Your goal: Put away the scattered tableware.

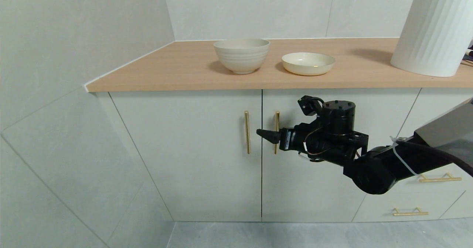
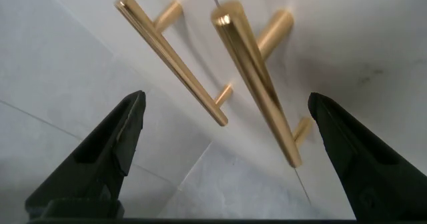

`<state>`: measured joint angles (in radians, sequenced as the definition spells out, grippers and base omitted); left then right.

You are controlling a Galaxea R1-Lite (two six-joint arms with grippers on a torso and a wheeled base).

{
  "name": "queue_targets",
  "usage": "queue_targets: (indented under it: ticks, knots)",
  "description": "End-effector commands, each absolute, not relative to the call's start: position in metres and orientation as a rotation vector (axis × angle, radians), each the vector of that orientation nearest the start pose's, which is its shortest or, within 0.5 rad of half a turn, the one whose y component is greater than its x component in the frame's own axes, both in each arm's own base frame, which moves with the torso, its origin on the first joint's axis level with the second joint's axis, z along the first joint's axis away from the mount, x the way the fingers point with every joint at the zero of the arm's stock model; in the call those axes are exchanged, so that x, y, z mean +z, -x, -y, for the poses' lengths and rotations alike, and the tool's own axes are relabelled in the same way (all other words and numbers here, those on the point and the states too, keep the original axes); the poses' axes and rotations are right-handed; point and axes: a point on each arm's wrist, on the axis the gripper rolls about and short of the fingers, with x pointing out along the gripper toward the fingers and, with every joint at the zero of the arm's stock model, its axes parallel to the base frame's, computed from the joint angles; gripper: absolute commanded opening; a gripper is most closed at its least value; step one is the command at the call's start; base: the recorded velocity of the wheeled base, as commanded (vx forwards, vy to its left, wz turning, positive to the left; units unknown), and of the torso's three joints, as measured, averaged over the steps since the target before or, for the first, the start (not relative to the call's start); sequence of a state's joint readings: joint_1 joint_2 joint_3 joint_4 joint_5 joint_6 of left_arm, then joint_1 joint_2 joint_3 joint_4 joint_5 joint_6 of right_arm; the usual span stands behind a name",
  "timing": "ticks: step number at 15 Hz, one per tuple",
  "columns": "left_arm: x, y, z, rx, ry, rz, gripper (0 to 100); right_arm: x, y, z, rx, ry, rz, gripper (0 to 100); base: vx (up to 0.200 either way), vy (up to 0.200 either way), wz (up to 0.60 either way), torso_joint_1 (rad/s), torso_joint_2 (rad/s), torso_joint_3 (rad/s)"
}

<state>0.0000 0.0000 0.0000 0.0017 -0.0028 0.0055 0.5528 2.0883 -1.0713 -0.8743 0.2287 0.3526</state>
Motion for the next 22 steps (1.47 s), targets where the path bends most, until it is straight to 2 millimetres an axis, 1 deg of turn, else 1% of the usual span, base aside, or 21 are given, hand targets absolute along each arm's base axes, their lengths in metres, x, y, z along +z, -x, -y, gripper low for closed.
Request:
queue_targets:
  ticks: [1,5,8,9,12,17,19,22]
  knots:
    - [0.075,0.023,0.0,-0.003,-0.006,-0.003,100,0.134,-0.343,-0.219,0.748,-0.312,-0.29,100,0.0,0.0,0.0,0.0,0.0,0.0]
    - [0.075,0.023,0.0,-0.003,-0.005,-0.003,100,0.13,-0.342,-0.227,0.771,-0.354,-0.271,100,0.0,0.0,0.0,0.0,0.0,0.0]
    - [0.075,0.023,0.0,-0.003,-0.005,-0.003,100,0.128,-0.342,-0.228,0.773,-0.36,-0.279,100,0.0,0.0,0.0,0.0,0.0,0.0]
    - [0.075,0.023,0.0,-0.003,-0.005,-0.003,100,0.13,-0.339,-0.231,0.784,-0.384,-0.284,100,0.0,0.0,0.0,0.0,0.0,0.0]
    - [0.075,0.023,0.0,-0.003,-0.005,-0.003,100,0.135,-0.33,-0.231,0.822,-0.408,-0.289,100,0.0,0.0,0.0,0.0,0.0,0.0]
    - [0.075,0.023,0.0,-0.003,-0.005,-0.003,100,0.144,-0.311,-0.222,0.914,-0.403,-0.318,100,0.0,0.0,0.0,0.0,0.0,0.0]
    - [0.075,0.023,0.0,-0.003,-0.005,-0.003,100,0.148,-0.305,-0.218,0.917,-0.402,-0.32,100,0.0,0.0,0.0,0.0,0.0,0.0]
    - [0.075,0.023,0.0,-0.003,-0.005,-0.003,100,0.155,-0.287,-0.207,0.943,-0.401,-0.33,100,0.0,0.0,0.0,0.0,0.0,0.0]
